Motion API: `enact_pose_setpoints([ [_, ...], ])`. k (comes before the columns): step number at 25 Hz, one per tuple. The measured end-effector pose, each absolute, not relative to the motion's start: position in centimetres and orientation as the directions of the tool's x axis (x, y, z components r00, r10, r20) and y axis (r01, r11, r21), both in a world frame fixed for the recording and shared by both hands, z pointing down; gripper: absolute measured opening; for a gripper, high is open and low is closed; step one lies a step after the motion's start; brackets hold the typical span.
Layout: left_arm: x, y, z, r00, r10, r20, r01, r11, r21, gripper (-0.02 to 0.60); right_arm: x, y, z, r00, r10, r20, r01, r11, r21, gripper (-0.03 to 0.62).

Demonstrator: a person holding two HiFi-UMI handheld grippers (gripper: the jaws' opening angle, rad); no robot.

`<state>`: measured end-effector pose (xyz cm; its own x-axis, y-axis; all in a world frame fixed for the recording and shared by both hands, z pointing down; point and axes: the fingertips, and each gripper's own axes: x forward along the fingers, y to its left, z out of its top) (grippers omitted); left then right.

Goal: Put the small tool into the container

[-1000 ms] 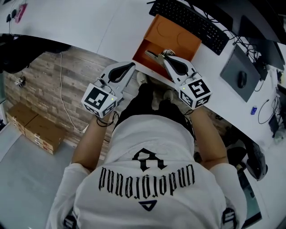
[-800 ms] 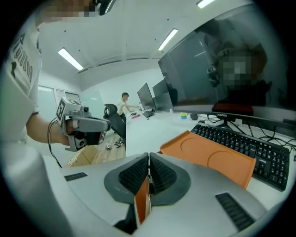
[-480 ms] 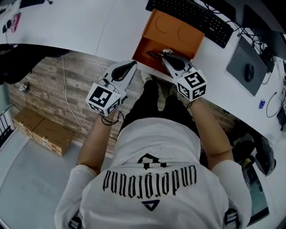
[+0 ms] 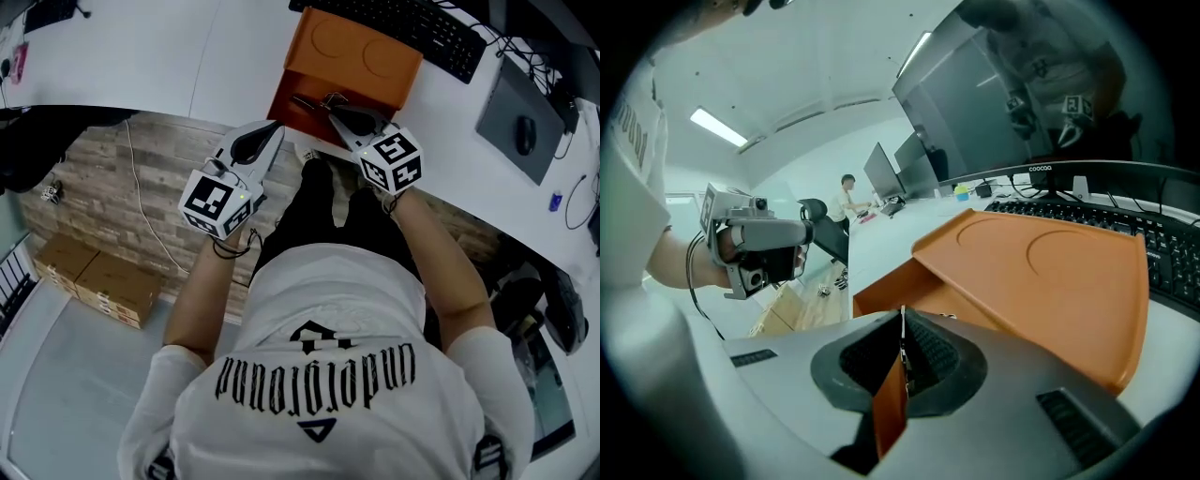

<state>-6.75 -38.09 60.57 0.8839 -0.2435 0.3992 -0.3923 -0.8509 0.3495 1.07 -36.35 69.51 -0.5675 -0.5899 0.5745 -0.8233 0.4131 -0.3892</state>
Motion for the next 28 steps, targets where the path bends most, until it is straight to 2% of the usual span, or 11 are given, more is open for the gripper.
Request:
enact_pose_setpoints([
  [21, -6.9, -37.8, 62.0, 0.879, -0.23, 0.418, -0.395, -0.842, 0.366, 0.013, 1.6, -38.1, 72.7, -0.491, -0.514, 0.703, -0.871, 0.3, -0.389, 0.028],
  [28, -6.7, -37.4, 61.9, 0.876, -0.242, 0.417, -0.403, -0.841, 0.36, 0.013, 1.8, -38.1, 72.6, -0.465, -0.53, 0.709, -0.886, 0.281, -0.37, 0.081],
])
